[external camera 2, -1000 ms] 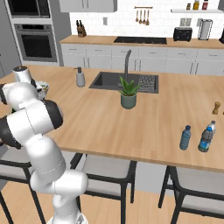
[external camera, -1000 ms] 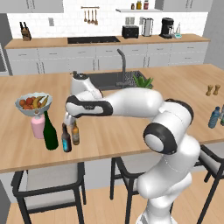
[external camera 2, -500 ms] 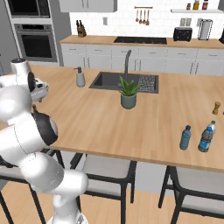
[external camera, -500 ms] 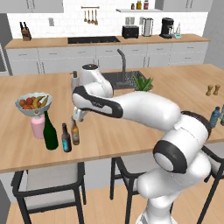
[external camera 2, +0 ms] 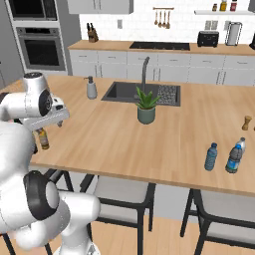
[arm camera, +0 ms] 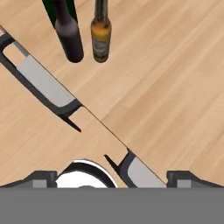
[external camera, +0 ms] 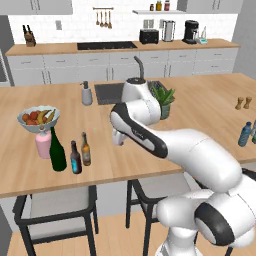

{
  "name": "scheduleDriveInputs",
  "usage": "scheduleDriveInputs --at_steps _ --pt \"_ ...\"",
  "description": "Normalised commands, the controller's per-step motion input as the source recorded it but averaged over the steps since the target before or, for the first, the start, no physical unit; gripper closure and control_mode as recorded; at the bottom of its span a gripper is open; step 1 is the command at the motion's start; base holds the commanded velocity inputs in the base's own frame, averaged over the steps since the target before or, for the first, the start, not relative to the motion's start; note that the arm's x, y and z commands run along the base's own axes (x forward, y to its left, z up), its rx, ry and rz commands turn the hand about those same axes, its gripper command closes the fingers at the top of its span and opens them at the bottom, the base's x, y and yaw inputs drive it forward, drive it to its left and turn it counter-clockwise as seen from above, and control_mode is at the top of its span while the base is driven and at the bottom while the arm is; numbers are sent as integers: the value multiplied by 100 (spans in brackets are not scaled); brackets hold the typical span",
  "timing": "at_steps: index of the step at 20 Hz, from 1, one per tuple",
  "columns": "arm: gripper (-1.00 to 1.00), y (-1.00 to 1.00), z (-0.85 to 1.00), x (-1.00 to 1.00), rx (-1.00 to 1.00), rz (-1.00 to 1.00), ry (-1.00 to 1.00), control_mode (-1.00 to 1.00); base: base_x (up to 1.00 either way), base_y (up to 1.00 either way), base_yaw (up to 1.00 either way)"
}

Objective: Move the plastic bottles in the middle to the plastics group, and the glass bottles in the middle to the glass group.

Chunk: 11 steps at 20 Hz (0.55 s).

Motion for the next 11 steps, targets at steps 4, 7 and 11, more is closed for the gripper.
scheduleDriveInputs --at_steps 4,7,11 --pt "-100 -96 9 -59 0 -15 0 -100 0 0 0" --pt "-100 -93 10 -60 0 -16 0 -100 0 0 0" --pt "-100 -92 11 -58 0 -19 0 -100 0 0 0"
